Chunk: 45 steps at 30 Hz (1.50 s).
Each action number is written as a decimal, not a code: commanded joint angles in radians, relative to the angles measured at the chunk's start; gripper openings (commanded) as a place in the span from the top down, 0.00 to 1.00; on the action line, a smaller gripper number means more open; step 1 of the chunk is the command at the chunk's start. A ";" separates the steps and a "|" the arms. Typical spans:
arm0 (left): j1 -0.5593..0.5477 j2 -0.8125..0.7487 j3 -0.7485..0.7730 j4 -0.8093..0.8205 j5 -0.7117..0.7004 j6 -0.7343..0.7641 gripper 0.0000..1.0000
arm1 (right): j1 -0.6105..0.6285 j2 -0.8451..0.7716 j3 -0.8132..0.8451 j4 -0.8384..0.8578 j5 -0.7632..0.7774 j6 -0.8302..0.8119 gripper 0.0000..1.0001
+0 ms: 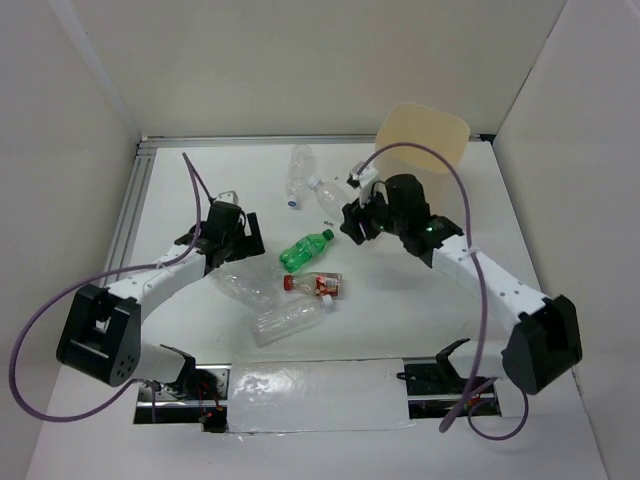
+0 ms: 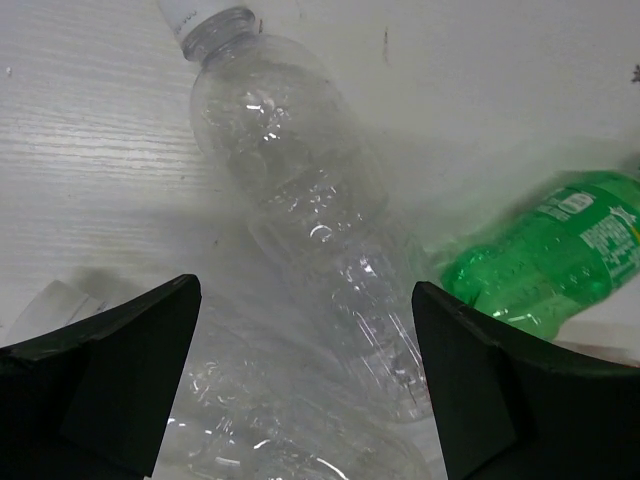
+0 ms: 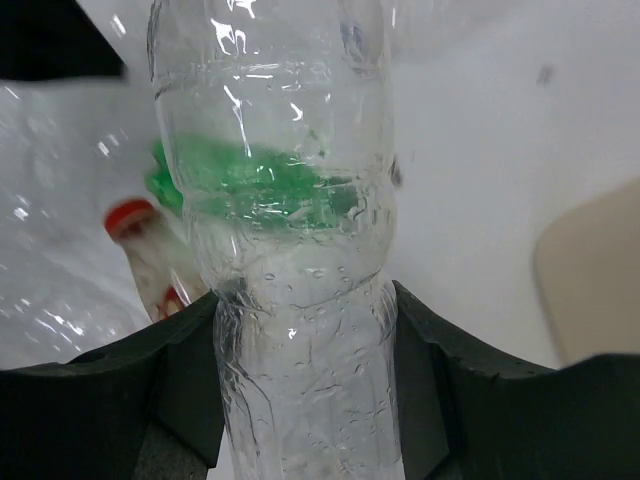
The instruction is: Put the plastic bottles in the bin
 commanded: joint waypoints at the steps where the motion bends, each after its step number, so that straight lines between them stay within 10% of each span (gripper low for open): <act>1: 0.005 0.071 0.077 0.042 -0.044 -0.042 0.00 | 0.004 -0.109 0.160 0.016 -0.152 -0.095 0.63; 10: 0.005 0.230 0.161 0.041 -0.106 -0.073 0.00 | -0.173 0.054 0.499 0.188 0.039 0.043 0.62; 19: 0.005 0.307 0.163 0.062 -0.106 -0.073 0.01 | -0.502 0.360 0.728 0.121 -0.119 0.082 0.51; 26: 0.005 0.349 0.172 0.090 -0.106 -0.073 0.07 | -0.567 0.403 0.763 0.006 -0.257 0.028 0.00; 31: 0.005 0.387 0.181 0.090 -0.097 -0.073 0.25 | -0.604 0.337 0.717 0.035 -0.333 0.014 0.00; 35: -0.027 0.352 0.212 0.079 -0.086 -0.048 0.66 | -0.650 0.290 0.708 0.012 -0.470 -0.021 0.00; 36: -0.038 0.314 0.247 0.066 -0.086 -0.018 0.76 | -0.668 0.265 0.690 0.012 -0.487 -0.021 0.07; 38: -0.082 0.260 0.335 0.052 -0.086 0.033 0.87 | -0.691 0.234 0.644 0.021 -0.533 -0.033 0.71; 41: -0.128 0.233 0.454 0.029 -0.075 0.088 0.92 | -0.691 0.193 0.583 0.021 -0.510 -0.078 0.95; 44: -0.177 0.220 0.621 0.044 -0.005 0.134 1.00 | -0.691 0.133 0.474 0.021 -0.478 -0.134 0.91; 45: -0.199 0.232 0.664 0.058 0.041 0.151 1.00 | -0.691 0.119 0.452 0.001 -0.491 -0.174 0.69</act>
